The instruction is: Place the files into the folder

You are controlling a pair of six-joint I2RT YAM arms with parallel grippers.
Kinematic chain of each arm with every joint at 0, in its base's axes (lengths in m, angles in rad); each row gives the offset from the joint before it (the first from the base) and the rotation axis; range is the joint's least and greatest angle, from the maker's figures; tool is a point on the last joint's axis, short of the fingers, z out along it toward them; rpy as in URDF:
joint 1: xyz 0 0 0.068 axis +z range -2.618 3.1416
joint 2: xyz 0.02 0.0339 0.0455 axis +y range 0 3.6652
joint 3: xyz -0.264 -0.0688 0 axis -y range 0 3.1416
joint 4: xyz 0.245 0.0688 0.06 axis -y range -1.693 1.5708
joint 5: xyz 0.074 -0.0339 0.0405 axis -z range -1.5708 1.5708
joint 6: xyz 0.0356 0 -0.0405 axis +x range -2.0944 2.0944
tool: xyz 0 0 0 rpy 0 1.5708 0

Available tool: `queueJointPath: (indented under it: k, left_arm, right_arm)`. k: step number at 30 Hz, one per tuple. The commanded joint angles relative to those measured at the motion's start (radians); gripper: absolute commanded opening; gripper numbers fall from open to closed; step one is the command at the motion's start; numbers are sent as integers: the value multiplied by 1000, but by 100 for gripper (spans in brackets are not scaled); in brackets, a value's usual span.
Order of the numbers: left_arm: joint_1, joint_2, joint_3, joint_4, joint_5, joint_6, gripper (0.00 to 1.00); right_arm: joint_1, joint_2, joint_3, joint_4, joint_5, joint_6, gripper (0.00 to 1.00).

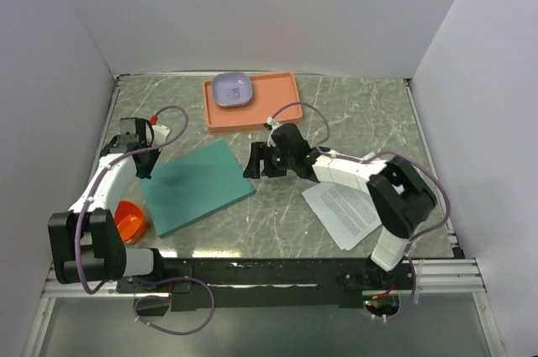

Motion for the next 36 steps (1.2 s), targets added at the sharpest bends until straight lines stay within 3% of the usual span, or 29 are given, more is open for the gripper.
queueJointPath:
  k: [1,8,28,36]
  left_arm:
    - [18,54,-56,94,-56,70,1]
    - [22,124,-161,261,-208,129,1]
    - [-4,275,-164,290,-144,93,1]
    - [-48,284,-178,296,-121,75,1]
  right_arm:
    - [-6,97,66,90,-120,21,77]
    - [-17,190,72,168,-177,64,75]
    - [-18,289,17,507,-312,264,60]
    - [-18,350,-56,738,-364,419,53]
